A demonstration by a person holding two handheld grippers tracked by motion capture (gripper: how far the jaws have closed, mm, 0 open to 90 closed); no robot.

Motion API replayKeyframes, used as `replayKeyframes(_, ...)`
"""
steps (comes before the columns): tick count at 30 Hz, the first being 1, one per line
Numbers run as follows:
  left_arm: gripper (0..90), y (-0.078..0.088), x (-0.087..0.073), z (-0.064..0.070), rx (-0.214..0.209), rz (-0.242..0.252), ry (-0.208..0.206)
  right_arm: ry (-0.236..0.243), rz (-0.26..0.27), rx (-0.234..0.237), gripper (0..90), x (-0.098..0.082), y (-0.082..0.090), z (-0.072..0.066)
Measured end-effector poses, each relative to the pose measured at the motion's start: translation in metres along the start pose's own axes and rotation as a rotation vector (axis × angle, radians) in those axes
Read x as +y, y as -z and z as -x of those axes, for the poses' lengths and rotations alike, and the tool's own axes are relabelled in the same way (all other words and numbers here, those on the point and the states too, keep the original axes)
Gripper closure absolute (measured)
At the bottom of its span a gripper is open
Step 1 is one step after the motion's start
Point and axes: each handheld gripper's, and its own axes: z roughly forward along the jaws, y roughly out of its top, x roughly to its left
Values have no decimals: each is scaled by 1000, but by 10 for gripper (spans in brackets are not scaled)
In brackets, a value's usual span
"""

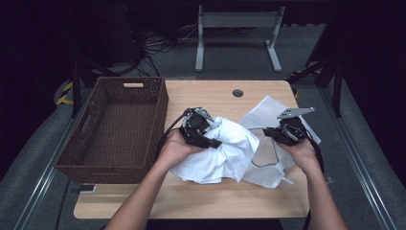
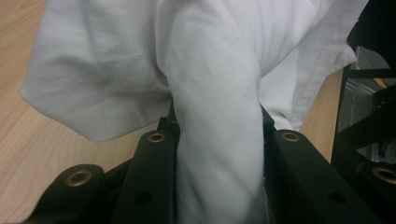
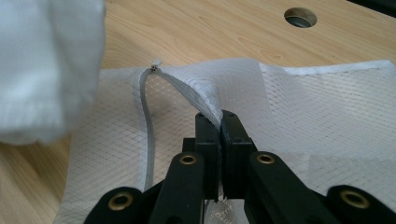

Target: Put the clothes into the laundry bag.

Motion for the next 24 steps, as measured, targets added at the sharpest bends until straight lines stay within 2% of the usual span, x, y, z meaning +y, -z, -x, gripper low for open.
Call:
replayKeyframes(2,715,-4,0,2,-10,-10,-16,1,-5,4,875,0,-1,-2)
replayKeyframes(5,715,-9,0,4,-14,-11,-18,7,-8,14,875,2,-3,-6)
replayKeyframes(14,715,-35,-2,13,-46,-79,-44,38,-13,56,875,7,-11,-21)
replayKeyframes(24,715,-59,-2,25,-92,-130,-88,67,-23,92,875,9,-19,-33)
